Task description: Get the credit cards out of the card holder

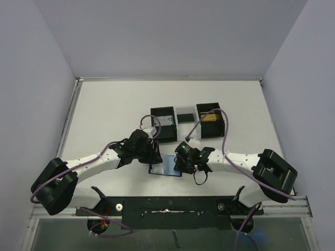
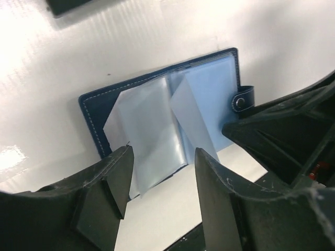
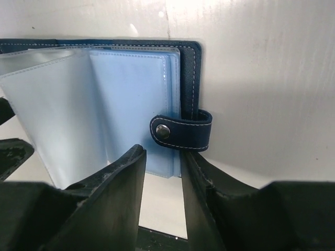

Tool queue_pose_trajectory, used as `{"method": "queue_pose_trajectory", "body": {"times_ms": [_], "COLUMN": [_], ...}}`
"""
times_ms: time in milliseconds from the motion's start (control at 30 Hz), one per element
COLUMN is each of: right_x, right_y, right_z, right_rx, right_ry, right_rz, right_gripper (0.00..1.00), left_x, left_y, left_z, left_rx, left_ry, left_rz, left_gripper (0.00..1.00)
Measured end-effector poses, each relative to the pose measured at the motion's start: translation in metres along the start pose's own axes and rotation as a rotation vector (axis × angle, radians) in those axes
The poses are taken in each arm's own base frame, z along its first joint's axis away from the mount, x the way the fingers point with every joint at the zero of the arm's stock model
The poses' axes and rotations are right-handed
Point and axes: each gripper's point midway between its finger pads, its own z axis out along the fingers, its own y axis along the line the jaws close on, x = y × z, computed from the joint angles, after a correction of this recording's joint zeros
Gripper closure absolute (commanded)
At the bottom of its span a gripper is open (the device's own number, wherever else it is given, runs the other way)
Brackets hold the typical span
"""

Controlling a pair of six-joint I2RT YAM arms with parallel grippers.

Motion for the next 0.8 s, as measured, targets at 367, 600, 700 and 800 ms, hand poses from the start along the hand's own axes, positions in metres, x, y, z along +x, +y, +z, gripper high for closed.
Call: {"method": "queue_pose_trajectory", "body": {"times_ms": [367, 600, 700, 800], "right_x": [-0.005, -0.003, -0.003, -0.003], "right_y": [0.008, 0.006, 0.009, 0.013], "right_z": [0.000, 0.005, 0.007, 0.009], "right_rx": [0.010, 0.039, 0.041, 0.031], "right_ry": [0.005, 0.023, 0.032, 0.042], "right_rz": [-0.044, -0.074, -0.096, -0.121], "right_gripper": [0.61, 0.75, 0.82, 0.83], "left_x": [0.017, 0.018, 0.018, 0.018], "left_y": [0.021, 0.023, 0.024, 0.024], "left_z": [0.017, 0.019, 0.019, 0.019], "left_rx": [-0.052, -0.045, -0.047, -0.047], "left_ry": [0.051, 0.036, 0.034, 0.034], "left_rz": [-0.019, -0.024, -0.023, -0.022], "left_gripper": [0.68, 0.80, 0.83, 0.84]}}
